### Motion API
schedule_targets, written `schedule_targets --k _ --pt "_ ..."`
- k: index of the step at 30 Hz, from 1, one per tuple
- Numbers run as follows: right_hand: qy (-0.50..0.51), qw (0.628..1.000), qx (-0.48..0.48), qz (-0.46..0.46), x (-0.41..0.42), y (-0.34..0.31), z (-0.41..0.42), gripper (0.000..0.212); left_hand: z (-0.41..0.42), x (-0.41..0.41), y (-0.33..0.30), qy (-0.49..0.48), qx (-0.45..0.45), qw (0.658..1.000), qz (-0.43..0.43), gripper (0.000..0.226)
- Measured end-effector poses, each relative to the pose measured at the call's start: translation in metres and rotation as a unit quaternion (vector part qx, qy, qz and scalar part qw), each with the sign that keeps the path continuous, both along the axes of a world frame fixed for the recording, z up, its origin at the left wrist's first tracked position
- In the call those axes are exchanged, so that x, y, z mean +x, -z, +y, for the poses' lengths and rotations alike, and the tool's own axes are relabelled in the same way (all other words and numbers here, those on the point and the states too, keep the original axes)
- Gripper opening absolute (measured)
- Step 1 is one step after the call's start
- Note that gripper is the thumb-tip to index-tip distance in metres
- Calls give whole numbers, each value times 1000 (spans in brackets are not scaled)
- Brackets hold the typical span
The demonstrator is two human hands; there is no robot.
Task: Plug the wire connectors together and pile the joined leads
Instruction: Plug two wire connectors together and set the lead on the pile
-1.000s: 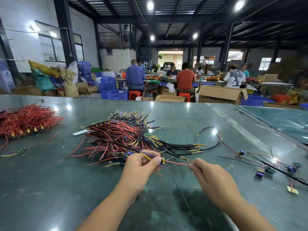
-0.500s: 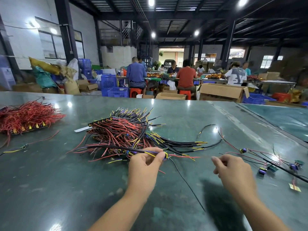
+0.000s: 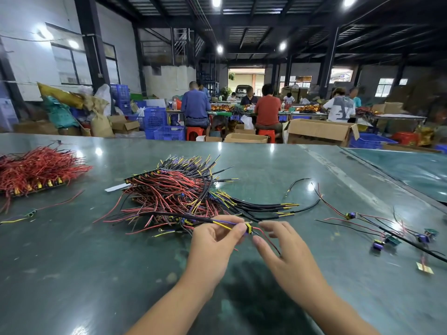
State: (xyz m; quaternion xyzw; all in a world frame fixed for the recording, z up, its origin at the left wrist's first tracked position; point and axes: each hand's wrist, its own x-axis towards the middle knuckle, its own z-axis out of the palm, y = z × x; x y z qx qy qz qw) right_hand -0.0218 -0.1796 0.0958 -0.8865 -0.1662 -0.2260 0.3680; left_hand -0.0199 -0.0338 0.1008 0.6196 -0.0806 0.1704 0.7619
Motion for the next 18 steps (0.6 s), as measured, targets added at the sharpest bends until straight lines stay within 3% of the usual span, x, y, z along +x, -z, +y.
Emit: schedule_targets --k 2,5,9,14,18 --pt "-40 997 57 45 2 -3 -1 6 -1 -2 -1 27 1 1000 9 13" --pt "-89 977 142 129 3 -7 -8 22 3 -2 -3 26 -1 1000 5 13" --pt "-92 981 104 138 7 -14 -24 19 6 -2 -5 22 7 1000 4 13" --pt "52 994 -11 98 17 -17 -48 24 11 3 -4 -10 -11 1000 -1 11" --pt "147 984 8 96 20 -14 -56 31 9 4 1 -38 11 999 -11 11"
